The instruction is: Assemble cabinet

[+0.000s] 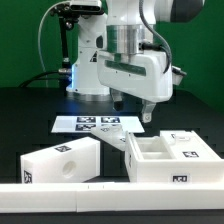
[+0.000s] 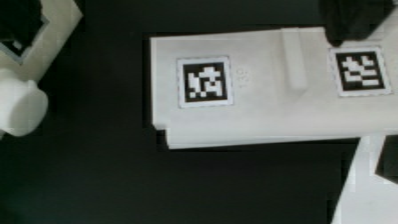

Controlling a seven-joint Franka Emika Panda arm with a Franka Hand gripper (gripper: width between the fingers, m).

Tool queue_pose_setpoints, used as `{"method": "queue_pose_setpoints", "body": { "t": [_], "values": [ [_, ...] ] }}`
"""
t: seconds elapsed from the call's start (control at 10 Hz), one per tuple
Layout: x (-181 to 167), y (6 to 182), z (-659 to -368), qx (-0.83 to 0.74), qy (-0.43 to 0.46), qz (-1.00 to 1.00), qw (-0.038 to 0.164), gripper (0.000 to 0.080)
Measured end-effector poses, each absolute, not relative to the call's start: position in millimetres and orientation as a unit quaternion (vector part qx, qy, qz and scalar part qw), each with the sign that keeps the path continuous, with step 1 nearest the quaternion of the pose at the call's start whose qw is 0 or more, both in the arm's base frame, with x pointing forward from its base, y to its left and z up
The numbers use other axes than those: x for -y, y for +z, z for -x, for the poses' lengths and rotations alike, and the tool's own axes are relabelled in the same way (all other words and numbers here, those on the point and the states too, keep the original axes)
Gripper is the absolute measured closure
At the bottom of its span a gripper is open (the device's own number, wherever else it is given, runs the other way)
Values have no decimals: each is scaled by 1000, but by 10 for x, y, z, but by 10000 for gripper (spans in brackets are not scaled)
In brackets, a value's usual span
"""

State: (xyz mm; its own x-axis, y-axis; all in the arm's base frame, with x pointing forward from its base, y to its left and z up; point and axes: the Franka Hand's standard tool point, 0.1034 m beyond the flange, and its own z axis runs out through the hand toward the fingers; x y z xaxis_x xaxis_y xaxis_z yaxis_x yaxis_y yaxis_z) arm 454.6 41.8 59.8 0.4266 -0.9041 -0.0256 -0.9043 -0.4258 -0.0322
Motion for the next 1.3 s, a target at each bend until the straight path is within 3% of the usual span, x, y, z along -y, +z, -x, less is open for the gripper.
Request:
{"method": "queue_pose_setpoints", "body": {
  "t": [0.2,0.5,0.7,1.0,1.1,1.2,1.3],
  "values": [
    [-228,498,-4389,-517,-22,856,14,3],
    [-78,190,-4173,-503,-36,863,-22,3],
    [-75,188,-4194,-509,-37,860,-20,3],
    [-71,177,-4185,-509,-36,860,-22,407],
    [-69,173,-4182,-509,-36,860,-22,407],
    [-68,170,-4180,-509,-36,860,-23,579],
    [-67,169,-4179,-509,-36,860,-23,579]
  ]
}}
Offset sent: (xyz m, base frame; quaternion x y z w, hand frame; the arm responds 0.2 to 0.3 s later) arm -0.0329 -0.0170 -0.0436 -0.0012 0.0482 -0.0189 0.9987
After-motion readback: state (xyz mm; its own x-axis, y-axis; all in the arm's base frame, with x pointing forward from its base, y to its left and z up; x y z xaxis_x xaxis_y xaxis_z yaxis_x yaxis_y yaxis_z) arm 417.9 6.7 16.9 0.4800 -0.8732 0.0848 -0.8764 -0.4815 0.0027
